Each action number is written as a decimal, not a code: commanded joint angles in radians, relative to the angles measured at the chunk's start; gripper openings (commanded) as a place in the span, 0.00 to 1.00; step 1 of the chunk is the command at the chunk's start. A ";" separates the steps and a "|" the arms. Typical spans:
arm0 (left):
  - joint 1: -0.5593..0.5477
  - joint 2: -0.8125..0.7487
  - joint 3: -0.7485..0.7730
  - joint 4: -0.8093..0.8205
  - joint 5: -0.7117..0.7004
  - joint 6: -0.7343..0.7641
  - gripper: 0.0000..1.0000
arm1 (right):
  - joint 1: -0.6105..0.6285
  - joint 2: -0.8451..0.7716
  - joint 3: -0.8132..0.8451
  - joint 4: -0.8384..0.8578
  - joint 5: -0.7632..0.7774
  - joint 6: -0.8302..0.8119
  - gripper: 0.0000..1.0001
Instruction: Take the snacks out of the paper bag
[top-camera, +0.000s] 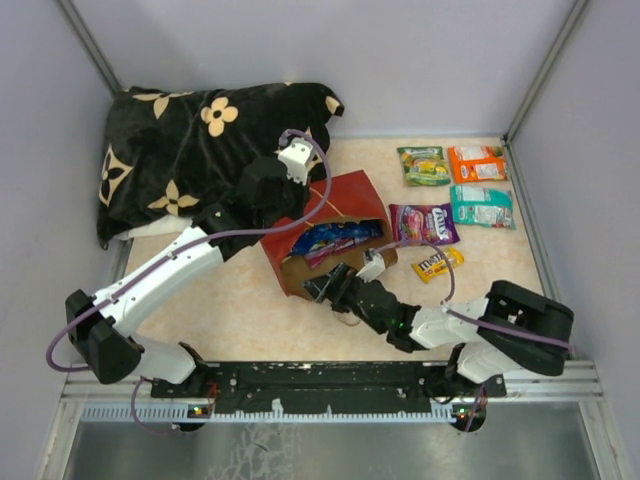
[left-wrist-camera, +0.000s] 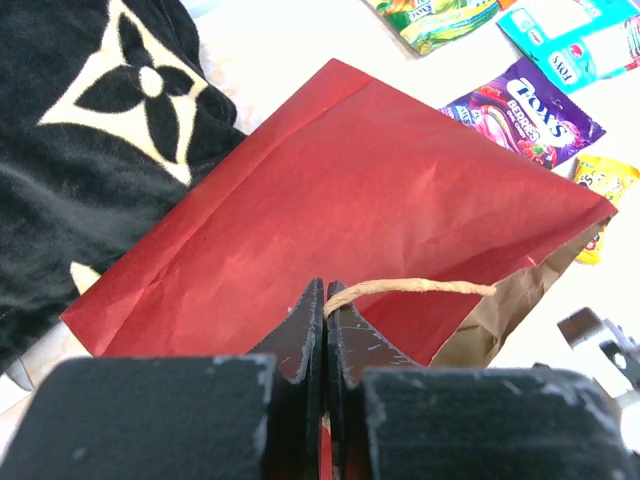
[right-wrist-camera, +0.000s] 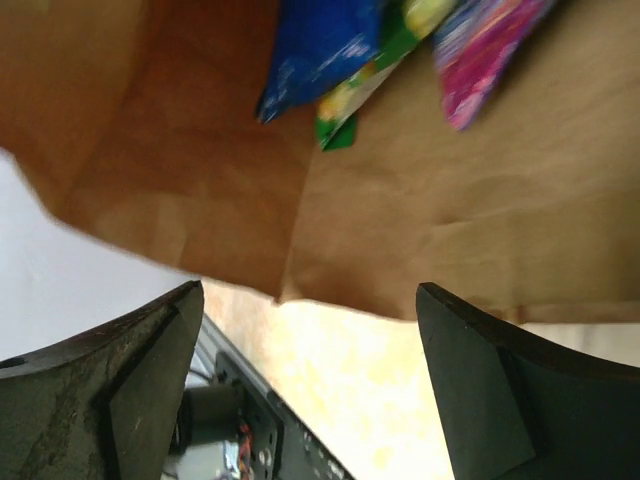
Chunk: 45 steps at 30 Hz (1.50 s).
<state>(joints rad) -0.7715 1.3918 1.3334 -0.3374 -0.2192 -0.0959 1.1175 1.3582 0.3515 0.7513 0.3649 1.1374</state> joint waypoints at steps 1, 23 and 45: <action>0.017 -0.033 -0.003 0.038 0.025 -0.016 0.00 | -0.128 0.083 -0.061 0.337 -0.018 0.188 0.84; 0.086 -0.030 -0.003 0.043 0.145 -0.058 0.00 | -0.261 0.314 0.131 0.078 0.118 0.415 0.48; 0.106 -0.024 -0.010 0.056 0.175 -0.064 0.00 | -0.208 0.441 0.346 -0.270 0.163 0.499 0.50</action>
<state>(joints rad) -0.6769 1.3872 1.3258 -0.3191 -0.0399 -0.1570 0.9031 1.7458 0.6415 0.5030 0.4793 1.6173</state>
